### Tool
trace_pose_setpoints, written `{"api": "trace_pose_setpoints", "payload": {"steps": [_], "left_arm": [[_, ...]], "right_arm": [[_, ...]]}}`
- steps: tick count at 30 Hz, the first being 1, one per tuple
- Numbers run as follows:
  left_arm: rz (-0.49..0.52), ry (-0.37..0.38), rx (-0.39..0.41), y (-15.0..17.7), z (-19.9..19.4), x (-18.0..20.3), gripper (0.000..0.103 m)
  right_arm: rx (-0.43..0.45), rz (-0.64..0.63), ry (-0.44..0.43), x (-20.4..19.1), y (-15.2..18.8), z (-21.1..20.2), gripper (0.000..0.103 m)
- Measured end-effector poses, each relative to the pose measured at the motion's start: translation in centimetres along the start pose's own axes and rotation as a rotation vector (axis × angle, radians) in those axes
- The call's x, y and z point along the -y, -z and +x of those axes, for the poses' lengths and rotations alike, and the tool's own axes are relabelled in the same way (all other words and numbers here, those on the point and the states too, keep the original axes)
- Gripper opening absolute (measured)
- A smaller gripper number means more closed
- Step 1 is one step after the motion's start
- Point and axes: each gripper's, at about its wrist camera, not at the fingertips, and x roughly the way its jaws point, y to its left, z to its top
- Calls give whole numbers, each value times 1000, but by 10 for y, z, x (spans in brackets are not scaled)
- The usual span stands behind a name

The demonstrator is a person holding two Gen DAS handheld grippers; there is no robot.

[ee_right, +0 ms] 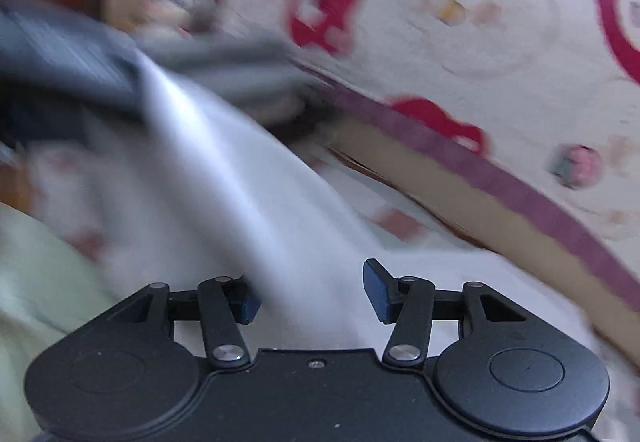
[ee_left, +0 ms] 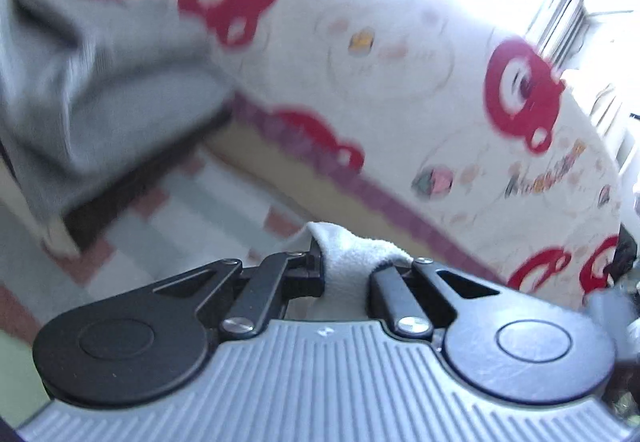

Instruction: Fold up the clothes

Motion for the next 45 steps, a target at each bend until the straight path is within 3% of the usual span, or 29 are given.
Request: {"api": "trace_pose_setpoints", "payload": {"steps": [4,10,12,14,16,19,22,26,30,33,36,38,40,41,42,44,45], "left_arm": [[-12,-25,85,-11,-15,-6,1],[-76,-81,79,-17,-11,-23,1],[-78,-95,78,-19,-11,-27,1],[-94,-97,71,-20,-11,-32,1],[-100,-110,70,-19,-11,-34,1],[-121,-158,71,-13,-13,-39,1],[-165,-188,33,-5,-16,-51,1],[-179,-256,-16,1,-22,-62,1],[-149,-316,-131,9,-18,-68,1],[-142,-315,-187,14,-15,-68,1],[-109,-302,-180,16,-17,-59,1],[-27,-332,-150,16,-18,-48,1],[45,-356,-122,17,-18,-38,1],[57,-351,-113,18,-17,-36,1],[66,-342,-104,18,-18,-34,1],[75,-325,-90,18,-19,-33,1],[86,-318,-73,18,-22,-32,1]], "right_arm": [[-105,105,254,71,33,7,56],[-213,219,507,165,88,-24,57],[-229,258,518,182,103,-37,66],[-244,297,520,198,117,-49,68],[-260,313,488,204,125,-56,69],[-415,256,330,201,143,-55,69],[-463,251,167,195,167,-70,71],[-418,435,-7,194,187,-96,71],[-353,698,-214,201,201,-116,71],[-355,716,-222,183,203,-128,71],[-414,585,-165,154,206,-130,71],[-430,495,-107,139,211,-128,68],[-400,470,-86,132,217,-126,47],[-385,457,-75,128,220,-125,26],[-362,467,-78,129,220,-123,16],[-279,464,-41,138,205,-127,2],[-235,460,-20,143,196,-129,2]]}}
